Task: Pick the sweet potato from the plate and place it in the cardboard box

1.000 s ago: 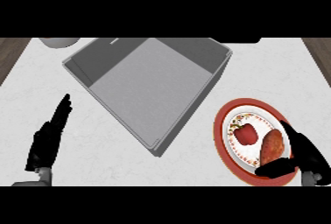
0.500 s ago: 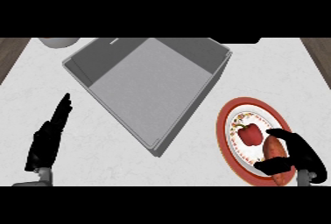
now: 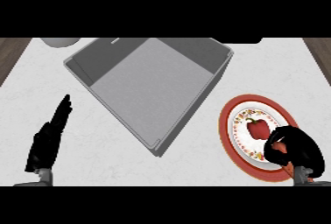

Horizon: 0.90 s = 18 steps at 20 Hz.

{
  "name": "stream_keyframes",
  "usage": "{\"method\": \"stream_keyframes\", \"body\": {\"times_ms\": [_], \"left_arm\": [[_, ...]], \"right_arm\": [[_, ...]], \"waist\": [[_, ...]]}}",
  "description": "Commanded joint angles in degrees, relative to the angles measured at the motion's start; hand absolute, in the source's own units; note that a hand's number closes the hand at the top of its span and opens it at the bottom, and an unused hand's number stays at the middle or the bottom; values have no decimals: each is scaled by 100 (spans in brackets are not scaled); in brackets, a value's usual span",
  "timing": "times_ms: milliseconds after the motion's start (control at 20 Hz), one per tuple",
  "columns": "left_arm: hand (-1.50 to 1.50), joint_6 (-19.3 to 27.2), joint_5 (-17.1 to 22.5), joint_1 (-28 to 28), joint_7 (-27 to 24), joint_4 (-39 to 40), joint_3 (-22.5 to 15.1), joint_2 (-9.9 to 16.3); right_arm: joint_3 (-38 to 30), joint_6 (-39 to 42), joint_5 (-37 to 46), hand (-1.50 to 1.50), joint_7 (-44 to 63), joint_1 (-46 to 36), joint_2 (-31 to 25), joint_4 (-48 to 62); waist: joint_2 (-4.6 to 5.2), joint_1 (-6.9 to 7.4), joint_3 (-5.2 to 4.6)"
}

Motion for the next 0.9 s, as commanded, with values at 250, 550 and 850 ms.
{"method": "stream_keyframes", "body": {"times_ms": [250, 550, 850], "left_arm": [[0, -66, -89, -289, 129, -87, -234, -96], [0, -147, 21, -217, 177, -4, 14, 35], [0, -25, -101, 54, -127, 65, -109, -181]], "right_arm": [[817, 604, 421, 150, -2365, -2155, -884, 1250], [794, -136, 967, 150, -3226, -3558, -439, 3097], [140, -128, 267, 150, -4113, -4045, -376, 3134]], "waist": [[94, 464, 23], [34, 169, 9], [16, 82, 7]]}}
